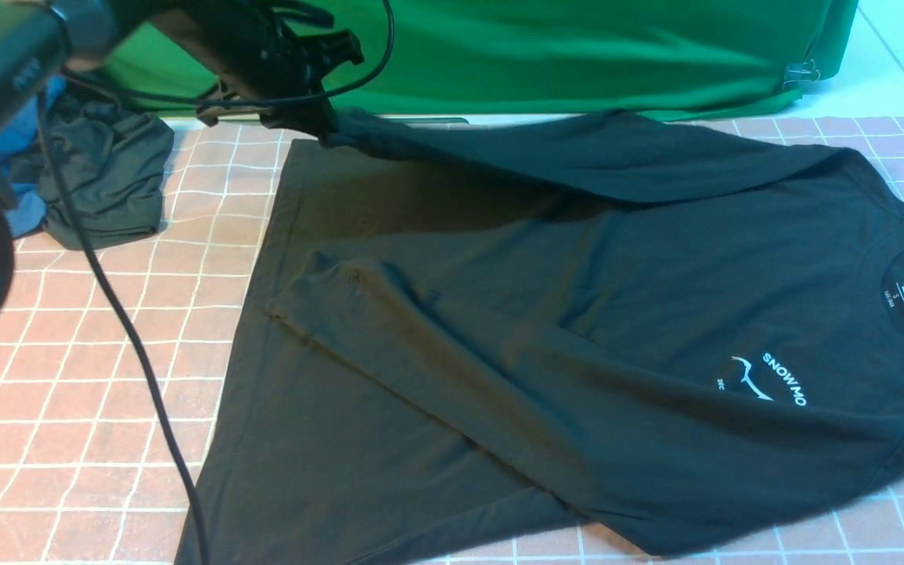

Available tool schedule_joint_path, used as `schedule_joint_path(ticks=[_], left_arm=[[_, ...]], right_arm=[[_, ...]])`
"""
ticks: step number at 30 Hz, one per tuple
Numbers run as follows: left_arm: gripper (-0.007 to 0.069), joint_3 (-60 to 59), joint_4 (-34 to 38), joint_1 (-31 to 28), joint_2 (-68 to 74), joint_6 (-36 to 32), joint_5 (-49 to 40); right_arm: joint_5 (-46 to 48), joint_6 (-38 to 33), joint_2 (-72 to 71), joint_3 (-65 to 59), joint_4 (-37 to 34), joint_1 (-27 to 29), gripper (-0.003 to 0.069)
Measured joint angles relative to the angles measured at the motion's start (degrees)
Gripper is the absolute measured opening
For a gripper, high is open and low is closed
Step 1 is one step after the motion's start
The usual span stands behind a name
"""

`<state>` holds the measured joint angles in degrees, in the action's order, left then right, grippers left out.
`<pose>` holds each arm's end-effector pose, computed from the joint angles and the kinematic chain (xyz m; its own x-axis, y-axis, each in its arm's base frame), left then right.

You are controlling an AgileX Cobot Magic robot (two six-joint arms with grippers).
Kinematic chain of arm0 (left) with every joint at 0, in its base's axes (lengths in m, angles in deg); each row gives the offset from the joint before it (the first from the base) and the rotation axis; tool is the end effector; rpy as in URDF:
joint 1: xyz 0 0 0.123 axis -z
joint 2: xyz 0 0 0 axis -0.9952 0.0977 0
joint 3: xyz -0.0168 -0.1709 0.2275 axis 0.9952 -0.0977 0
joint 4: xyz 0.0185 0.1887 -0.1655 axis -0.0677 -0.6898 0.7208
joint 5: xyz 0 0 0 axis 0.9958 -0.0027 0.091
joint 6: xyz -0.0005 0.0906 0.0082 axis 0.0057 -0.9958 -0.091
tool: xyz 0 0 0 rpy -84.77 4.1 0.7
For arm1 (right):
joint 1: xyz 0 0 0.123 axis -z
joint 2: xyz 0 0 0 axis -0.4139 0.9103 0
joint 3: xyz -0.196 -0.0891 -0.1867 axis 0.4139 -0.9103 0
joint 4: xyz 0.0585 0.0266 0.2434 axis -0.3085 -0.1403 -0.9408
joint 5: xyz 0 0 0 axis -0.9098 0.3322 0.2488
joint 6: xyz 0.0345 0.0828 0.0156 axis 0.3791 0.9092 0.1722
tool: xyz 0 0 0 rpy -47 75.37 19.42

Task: Fold a long-sleeved shirt over a pink coffee tablecloth.
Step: 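Fold the left side of the dark shirt inward over its body with the left gripper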

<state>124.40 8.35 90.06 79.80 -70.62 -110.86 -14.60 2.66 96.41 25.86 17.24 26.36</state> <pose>0.4846 -0.0696 0.2712 -0.8835 -0.2190 -0.4140 -0.0671 0.9340 -0.3510 0.1468 0.0307 0.3162 -0.7262 -0.0237 -0.6871 -0.2702 0.9288 0.2536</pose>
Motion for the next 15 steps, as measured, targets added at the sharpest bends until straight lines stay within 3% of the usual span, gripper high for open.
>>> schedule_joint_path(ticks=[8, 15], left_arm=[[0.0046, 0.0, 1.6, 1.1, -1.8, -0.2, -9.5], [0.0046, -5.7, -2.5, 5.2, -6.1, 1.2, -10.1]], right_arm=[[0.0, 0.0, 0.0, 0.0, 0.0, 0.0, 0.0073], [0.0, 0.0, 0.0, 0.0, 0.0, 0.0, 0.0083]])
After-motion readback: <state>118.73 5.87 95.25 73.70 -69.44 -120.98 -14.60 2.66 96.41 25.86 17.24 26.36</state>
